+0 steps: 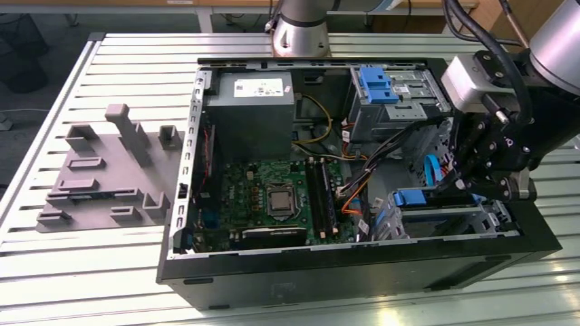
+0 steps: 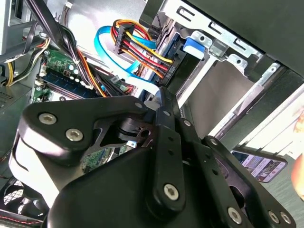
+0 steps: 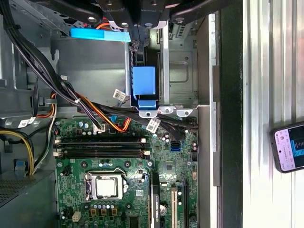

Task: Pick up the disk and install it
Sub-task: 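Insert the second disk wire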

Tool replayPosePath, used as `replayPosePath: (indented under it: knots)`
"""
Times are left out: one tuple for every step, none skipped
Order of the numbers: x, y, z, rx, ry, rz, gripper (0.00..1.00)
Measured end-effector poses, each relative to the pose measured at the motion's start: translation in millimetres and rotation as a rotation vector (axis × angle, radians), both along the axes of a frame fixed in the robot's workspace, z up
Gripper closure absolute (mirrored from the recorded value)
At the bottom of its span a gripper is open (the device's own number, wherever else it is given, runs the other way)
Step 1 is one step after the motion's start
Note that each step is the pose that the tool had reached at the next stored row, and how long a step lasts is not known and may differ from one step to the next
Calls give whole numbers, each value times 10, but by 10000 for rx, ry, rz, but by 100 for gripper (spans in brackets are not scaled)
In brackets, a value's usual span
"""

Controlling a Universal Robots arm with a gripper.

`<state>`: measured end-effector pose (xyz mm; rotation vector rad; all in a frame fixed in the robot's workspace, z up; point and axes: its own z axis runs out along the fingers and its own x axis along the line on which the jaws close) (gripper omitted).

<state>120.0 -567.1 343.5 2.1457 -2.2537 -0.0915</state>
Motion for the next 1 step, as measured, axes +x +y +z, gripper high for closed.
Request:
replayPosePath:
  knots:
    - [0,0,0,0,0,0,89]
